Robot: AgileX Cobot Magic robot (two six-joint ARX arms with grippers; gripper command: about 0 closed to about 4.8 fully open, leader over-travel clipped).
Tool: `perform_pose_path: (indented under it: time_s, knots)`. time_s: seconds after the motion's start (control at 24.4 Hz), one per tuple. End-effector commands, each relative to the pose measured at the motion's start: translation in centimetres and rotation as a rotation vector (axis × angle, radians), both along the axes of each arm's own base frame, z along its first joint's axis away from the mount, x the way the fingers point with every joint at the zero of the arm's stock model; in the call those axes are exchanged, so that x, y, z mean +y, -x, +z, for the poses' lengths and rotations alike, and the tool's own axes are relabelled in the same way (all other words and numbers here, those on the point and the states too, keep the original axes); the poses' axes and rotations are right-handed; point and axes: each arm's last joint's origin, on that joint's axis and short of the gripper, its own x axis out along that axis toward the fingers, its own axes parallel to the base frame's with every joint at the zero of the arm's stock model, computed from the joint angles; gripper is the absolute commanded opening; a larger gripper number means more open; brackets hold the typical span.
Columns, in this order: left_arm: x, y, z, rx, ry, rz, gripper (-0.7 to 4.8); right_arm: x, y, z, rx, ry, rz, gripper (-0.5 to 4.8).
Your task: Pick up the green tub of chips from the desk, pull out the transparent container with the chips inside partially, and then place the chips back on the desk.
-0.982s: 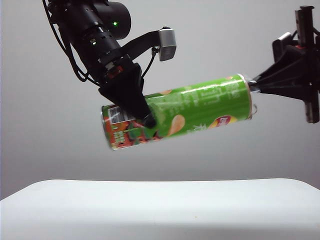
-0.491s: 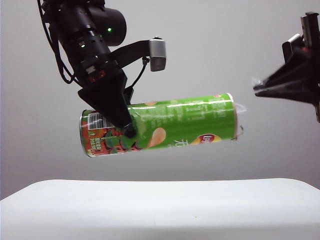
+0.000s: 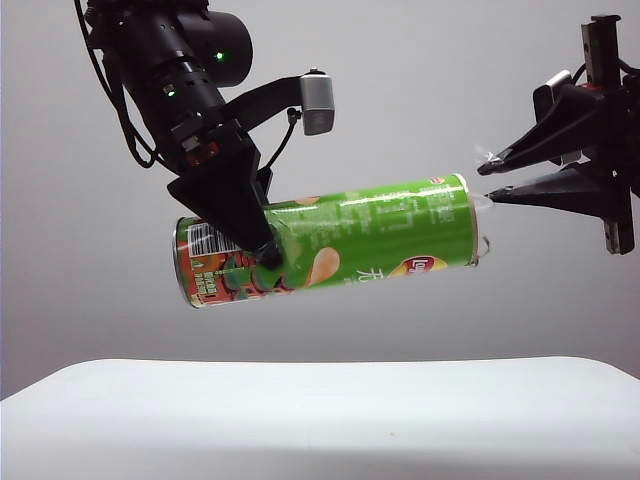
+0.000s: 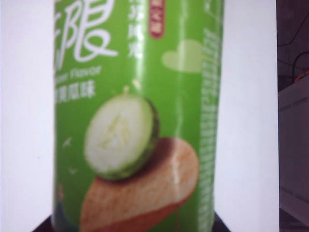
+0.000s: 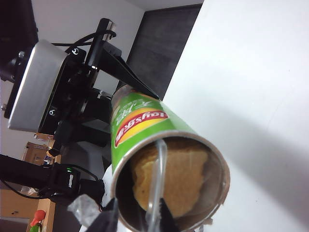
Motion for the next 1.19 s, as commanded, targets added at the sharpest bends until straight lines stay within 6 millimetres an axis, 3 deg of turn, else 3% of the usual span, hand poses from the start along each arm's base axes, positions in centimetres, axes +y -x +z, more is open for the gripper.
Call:
perform_pose_path:
  time_s: [0.04, 0.65, 0.7, 0.82, 1.19]
  knots:
    - [-0.41, -0.14, 0.70, -0.020, 0.084, -0.033, 2.81, 0.48, 0.07, 0.19, -0.013, -0.011, 0.030, 1.03]
    - [-0.59, -0.09, 0.96, -0.005, 0.149, -0.063, 2.77, 0.64, -0.03, 0.10, -0.033, 0.031, 0.005, 1.03]
    - [-0.63, -0.11, 0.99, -0.004, 0.160, -0.066, 2.77, 0.64, -0.04, 0.10, -0.034, 0.031, 0.005, 0.96]
    - [-0.72, -0.16, 1.07, -0.008, 0.180, -0.075, 2.77, 0.64, -0.06, 0.07, -0.035, 0.042, -0.004, -0.06]
    - [-0.47, -0.21, 0.87, -0.030, 0.104, -0.035, 2.78, 0.28, -0.32, -0.03, -0.048, 0.106, -0.071, -0.06]
